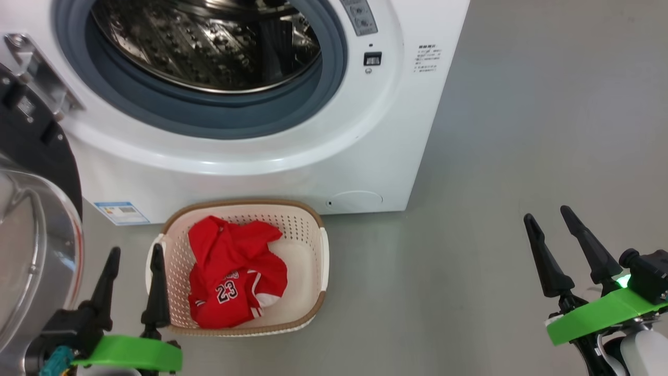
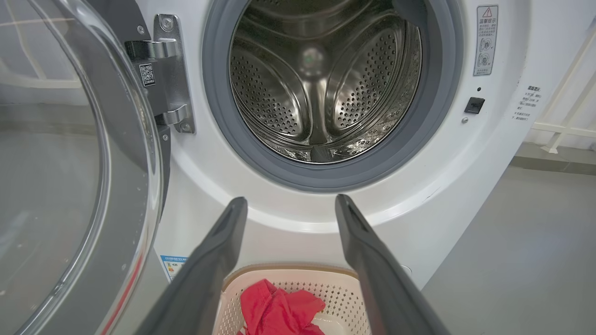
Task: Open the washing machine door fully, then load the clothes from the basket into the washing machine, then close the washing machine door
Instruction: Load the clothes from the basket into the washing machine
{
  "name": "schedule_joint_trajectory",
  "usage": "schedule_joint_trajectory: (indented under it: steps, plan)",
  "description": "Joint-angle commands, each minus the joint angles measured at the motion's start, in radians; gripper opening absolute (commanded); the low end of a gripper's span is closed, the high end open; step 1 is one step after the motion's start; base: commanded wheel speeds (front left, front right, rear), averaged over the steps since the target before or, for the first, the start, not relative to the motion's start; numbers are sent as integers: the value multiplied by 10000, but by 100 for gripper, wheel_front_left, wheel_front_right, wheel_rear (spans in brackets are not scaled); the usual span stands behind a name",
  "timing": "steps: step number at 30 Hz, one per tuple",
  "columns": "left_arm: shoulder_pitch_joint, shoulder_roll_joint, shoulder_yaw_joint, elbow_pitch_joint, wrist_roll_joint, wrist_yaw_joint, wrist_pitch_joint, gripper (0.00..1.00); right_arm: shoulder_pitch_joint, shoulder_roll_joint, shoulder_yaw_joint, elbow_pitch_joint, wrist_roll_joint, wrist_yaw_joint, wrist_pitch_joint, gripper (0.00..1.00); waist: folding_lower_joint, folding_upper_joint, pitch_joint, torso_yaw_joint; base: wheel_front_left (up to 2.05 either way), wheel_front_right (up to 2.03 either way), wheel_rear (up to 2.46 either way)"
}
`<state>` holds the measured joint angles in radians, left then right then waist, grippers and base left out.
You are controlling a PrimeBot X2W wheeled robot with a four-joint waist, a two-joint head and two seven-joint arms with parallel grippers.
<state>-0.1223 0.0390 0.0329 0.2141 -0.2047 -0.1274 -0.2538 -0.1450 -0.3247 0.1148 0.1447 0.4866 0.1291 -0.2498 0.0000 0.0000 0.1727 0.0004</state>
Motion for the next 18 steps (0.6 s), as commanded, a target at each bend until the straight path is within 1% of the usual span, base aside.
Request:
schedule_joint_trajectory:
  steps: [1,8,18]
  plan:
    - [-451,193,362,-194,133,4,-80,100,-304,-184,195,-293,54,16,-120,100,0,0,315,-42,0,0,0]
    - [-918,204,410,-16,208,13,-80,100,-622,-202,176,-384,116,16,-120,100,0,0,1108,-129,0,0,0]
    - [-1851,187,466,711,145,16,-80,100,-1141,-109,169,-518,142,16,-120,100,0,0,2201,-232,0,0,0]
